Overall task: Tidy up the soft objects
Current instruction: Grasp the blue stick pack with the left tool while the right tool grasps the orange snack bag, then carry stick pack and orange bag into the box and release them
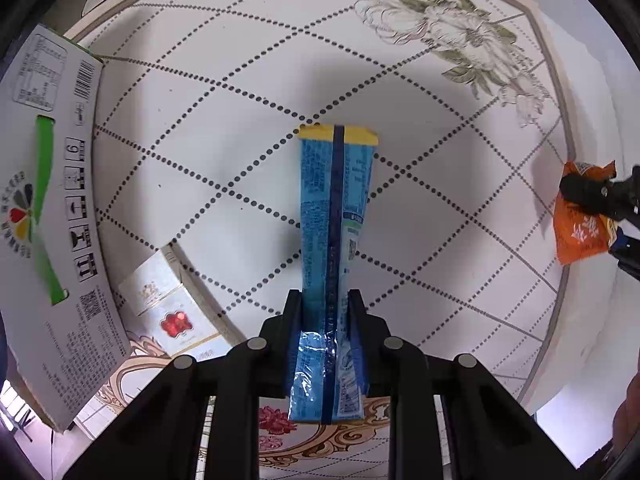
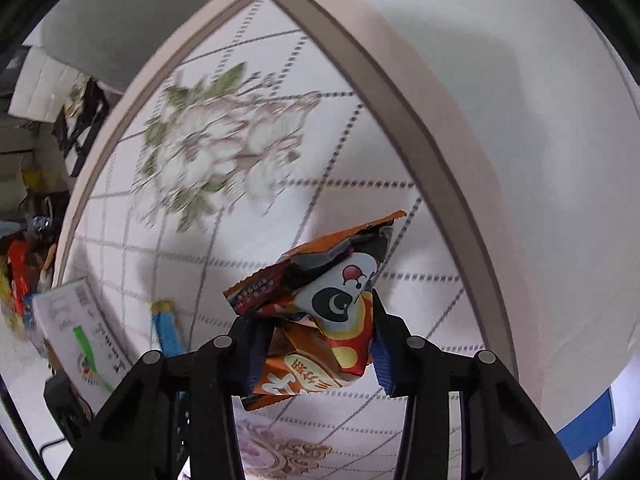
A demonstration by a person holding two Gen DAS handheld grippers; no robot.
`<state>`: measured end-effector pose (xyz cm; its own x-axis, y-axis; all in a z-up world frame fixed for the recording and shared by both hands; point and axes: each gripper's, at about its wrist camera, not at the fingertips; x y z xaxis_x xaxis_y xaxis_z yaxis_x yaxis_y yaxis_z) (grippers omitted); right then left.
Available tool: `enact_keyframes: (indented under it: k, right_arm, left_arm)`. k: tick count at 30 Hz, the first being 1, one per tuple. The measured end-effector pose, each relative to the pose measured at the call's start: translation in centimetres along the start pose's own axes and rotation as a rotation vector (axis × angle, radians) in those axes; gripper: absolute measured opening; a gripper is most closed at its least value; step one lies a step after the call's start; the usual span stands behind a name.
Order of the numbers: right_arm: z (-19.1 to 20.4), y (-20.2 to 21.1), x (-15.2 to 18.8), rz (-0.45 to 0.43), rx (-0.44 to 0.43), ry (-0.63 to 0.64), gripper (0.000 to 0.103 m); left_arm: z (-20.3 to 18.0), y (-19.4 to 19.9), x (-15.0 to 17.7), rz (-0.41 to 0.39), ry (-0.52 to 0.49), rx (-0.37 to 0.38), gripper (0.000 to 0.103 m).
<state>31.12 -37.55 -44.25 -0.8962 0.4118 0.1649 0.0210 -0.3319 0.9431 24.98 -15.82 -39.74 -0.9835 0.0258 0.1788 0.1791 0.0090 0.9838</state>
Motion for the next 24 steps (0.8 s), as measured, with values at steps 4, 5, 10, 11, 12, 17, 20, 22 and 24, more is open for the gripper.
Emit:
enact_keyframes:
  k: [4, 5, 10, 11, 12, 17, 20, 22, 24]
  right_arm:
    - [1.8, 1.8, 1.3, -0.022, -0.017, 0.052, 0.045]
    - [2.5, 2.3, 2.0, -0.028, -0.021, 0.069, 0.045]
    - [4.0, 5.8, 4.0, -0.057, -0.051, 0.137, 0.045]
    - [4.1, 6.9, 4.5, -0.062, -0.058, 0.151, 0.045]
    - [4.2, 7.7, 4.9, -0.069, -0.060, 0.166, 0.045]
    - [7.2, 10.1, 7.5, -0.092, -0.079, 0.229, 0.045]
    - [9.0, 10.7, 9.0, -0.102, -0.076, 0.265, 0.045]
    - [9.6, 10.6, 9.6, -0.109, -0.052, 0.289, 0.045]
    - [9.4, 10.4, 10.0, -0.110, -0.037, 0.283, 0.045]
  left_arm:
    - [0.3, 2.3, 0.7, -0.042, -0.007, 0.026, 0.019]
    - [0.4, 3.0, 1.0, -0.058, -0.009, 0.033, 0.019]
    - [1.7, 7.5, 2.4, -0.136, -0.018, 0.099, 0.019]
    - [2.0, 8.4, 2.7, -0.154, -0.020, 0.109, 0.014]
    - [2.5, 9.4, 3.1, -0.171, -0.023, 0.122, 0.010]
    - [4.5, 13.8, 3.8, -0.271, -0.017, 0.183, 0.007]
    - [6.5, 15.1, 3.8, -0.290, -0.014, 0.217, 0.008]
    - [7.3, 14.4, 3.6, -0.274, -0.031, 0.246, 0.011]
    - [7.4, 12.7, 3.1, -0.230, -0.071, 0.227, 0.023]
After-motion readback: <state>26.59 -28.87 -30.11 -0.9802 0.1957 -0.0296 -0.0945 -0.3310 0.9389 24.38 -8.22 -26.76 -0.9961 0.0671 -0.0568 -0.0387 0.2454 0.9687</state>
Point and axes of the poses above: each gripper's, at about its wrist camera, not at the fingertips, and y roughly against the way its jaws point, z to its left, x to its underside, and after that the axes turned 4 degrees about -x, right-handed
